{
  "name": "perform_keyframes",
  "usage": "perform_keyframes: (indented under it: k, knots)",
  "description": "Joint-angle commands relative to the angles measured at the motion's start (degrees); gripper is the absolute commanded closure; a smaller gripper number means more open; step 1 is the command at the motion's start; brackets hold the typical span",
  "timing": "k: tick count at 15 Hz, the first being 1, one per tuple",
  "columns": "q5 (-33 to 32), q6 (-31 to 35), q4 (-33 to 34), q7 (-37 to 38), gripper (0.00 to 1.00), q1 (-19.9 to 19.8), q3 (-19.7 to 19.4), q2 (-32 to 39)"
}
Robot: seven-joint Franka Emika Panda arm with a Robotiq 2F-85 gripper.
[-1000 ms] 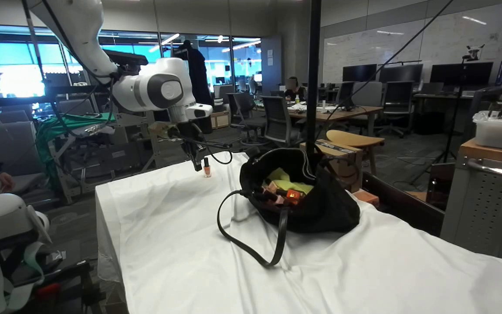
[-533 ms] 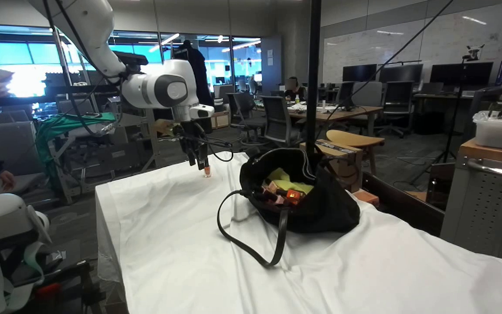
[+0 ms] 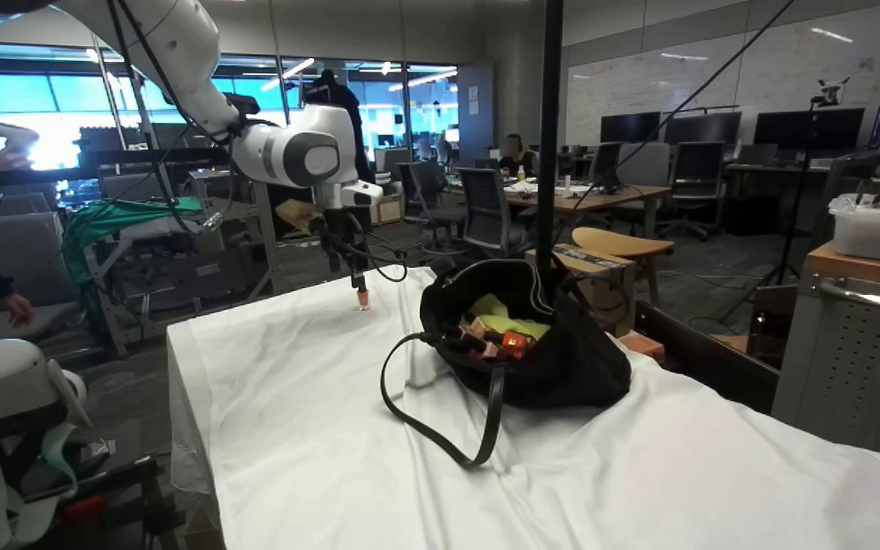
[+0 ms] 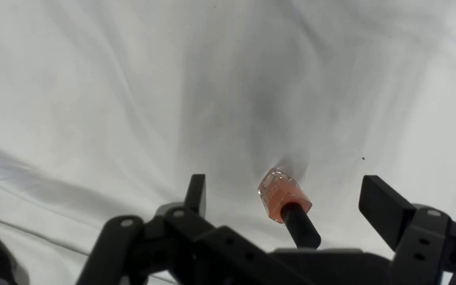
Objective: Put the nail polish bottles in the bag
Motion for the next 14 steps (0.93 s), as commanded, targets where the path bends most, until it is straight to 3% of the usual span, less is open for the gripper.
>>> perform_keyframes:
  k: [1, 14]
  knots:
    - [3.48, -1.91, 5.37, 1.55, 0.00, 0.78, 0.12, 3.51]
    - [2.03, -2.33, 13.60, 11.64, 0.00, 6.42, -3.79, 10.58]
